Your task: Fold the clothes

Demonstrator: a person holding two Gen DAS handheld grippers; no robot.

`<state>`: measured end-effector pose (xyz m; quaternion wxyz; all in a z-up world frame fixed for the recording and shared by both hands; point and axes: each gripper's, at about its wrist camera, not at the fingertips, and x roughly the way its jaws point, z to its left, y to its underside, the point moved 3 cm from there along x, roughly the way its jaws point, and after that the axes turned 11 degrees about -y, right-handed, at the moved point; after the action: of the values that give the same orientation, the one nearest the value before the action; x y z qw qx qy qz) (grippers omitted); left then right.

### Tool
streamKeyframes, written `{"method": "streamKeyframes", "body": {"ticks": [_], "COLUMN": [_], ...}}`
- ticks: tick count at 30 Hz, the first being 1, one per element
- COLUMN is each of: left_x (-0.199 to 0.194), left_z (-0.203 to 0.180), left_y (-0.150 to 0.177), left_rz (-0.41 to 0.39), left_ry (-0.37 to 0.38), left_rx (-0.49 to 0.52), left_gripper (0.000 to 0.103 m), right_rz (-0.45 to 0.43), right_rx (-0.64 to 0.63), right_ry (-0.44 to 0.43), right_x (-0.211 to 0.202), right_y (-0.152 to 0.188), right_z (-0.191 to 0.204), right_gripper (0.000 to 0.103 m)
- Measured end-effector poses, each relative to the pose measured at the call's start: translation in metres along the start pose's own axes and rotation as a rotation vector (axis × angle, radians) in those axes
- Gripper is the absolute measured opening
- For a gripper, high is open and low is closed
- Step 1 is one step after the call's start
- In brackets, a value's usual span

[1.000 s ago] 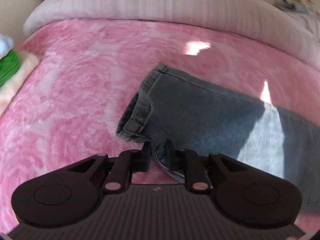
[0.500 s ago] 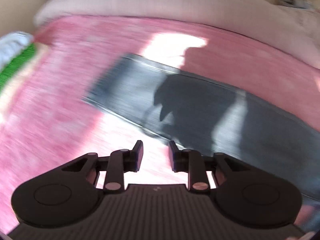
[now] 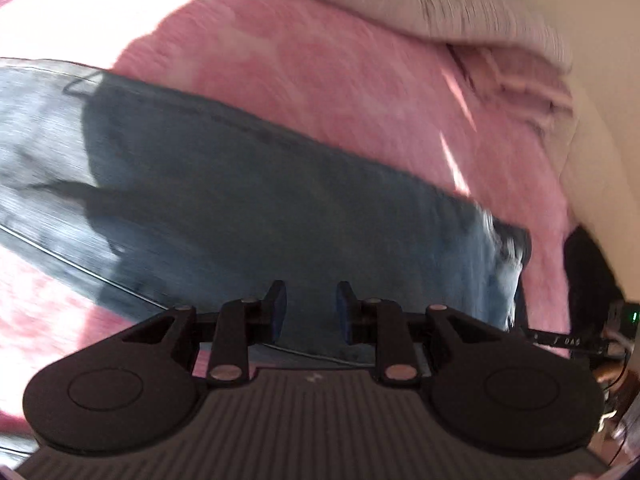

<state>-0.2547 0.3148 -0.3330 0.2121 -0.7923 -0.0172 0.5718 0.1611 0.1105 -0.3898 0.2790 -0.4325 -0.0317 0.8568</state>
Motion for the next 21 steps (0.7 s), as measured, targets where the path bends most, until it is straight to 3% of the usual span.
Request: {"method": "streamKeyframes", "body": {"ticks": [3,5,8,11,17,21], "left_x": [0.011,0.014,0.012,0.014,0.014,0.005], "left_z": [-0.016,-0.019,-0.026,-0.028,-0.035,-0.032], "left_y": [0.006,0.009,0.012,0.014,0.016,0.019], "left_rz": [0.031,0.043,0.044,0.047,0.047,0.038], "left_ry": [-0.02,-0.03,-0.047,-0.07,-0.104,-0.11], "left_rx": [0.017,0.019,0.038,0.053,0.072,0.082], "left_gripper": [0.021,0.021,0.021,0.021,0.021,0.021], "right_rz": [0.042,0.052,0.026,0.003,-0.025,-0.114], "right_rx": [-0.065,-0.043,-0.049,-0.037,-0.081,0.012], "right_ry": [-0.06,-0.094,-0.095,-0.033,0.235,0.172], "right_x": [0.002,-0.004,-0.025,-0.044,-0.017,-0.044], "right_y": [0.0,-0.001,0.003,0.013,0.031,0.041], "right_z": [-0.003,-0.011,-0.008,0.004,0.018,0.009], "right_gripper": [0.031,0.002,0.002,0.002,0.002,0.004]}}
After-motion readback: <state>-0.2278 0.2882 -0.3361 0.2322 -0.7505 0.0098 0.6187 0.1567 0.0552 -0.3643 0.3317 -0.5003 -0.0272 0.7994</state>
